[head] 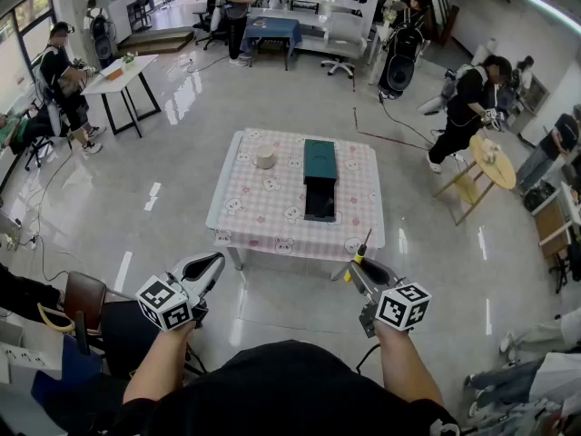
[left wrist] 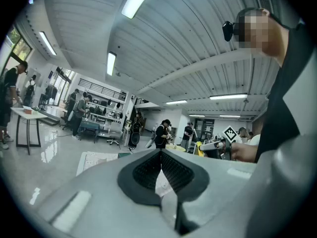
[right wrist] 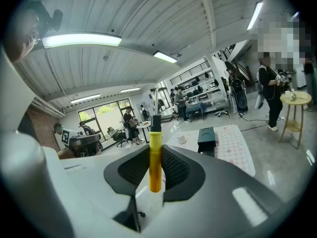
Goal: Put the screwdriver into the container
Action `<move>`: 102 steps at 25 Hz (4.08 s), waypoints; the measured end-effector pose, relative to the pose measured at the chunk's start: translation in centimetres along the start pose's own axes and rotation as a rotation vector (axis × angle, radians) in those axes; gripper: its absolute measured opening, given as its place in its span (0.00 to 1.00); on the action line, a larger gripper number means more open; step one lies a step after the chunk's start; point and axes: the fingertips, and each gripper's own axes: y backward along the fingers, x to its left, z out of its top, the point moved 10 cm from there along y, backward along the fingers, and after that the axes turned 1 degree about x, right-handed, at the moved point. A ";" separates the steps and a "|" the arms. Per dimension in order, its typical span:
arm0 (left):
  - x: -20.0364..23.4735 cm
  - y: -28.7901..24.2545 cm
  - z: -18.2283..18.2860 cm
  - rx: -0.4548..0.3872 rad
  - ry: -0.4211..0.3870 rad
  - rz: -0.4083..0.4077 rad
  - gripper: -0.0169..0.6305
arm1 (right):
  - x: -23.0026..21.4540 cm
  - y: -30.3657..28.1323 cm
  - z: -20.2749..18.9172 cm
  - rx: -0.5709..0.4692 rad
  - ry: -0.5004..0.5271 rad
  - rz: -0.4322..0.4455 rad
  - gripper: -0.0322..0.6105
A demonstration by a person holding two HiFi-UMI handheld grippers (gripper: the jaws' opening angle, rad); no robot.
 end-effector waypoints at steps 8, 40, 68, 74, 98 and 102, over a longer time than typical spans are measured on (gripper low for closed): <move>0.3 0.8 0.4 -0.005 -0.021 -0.033 0.03 | 1.3 0.2 -0.2 -0.024 0.001 -0.022 0.21; 3.9 -4.9 3.1 -0.011 -0.051 -0.017 0.03 | -3.2 -3.7 3.9 -0.071 0.004 -0.013 0.21; 7.4 -11.1 3.1 0.016 -0.019 0.009 0.04 | -8.8 -8.5 6.7 -0.008 -0.001 0.006 0.21; 7.6 -12.5 3.1 0.022 -0.018 0.011 0.04 | -10.1 -9.1 7.0 -0.005 -0.007 0.010 0.21; 8.1 -16.4 4.1 0.039 -0.013 0.084 0.05 | -14.8 -12.5 10.9 0.017 0.016 0.088 0.21; 8.2 -16.7 4.2 0.042 -0.015 0.099 0.05 | -15.4 -13.2 11.1 0.029 0.018 0.101 0.21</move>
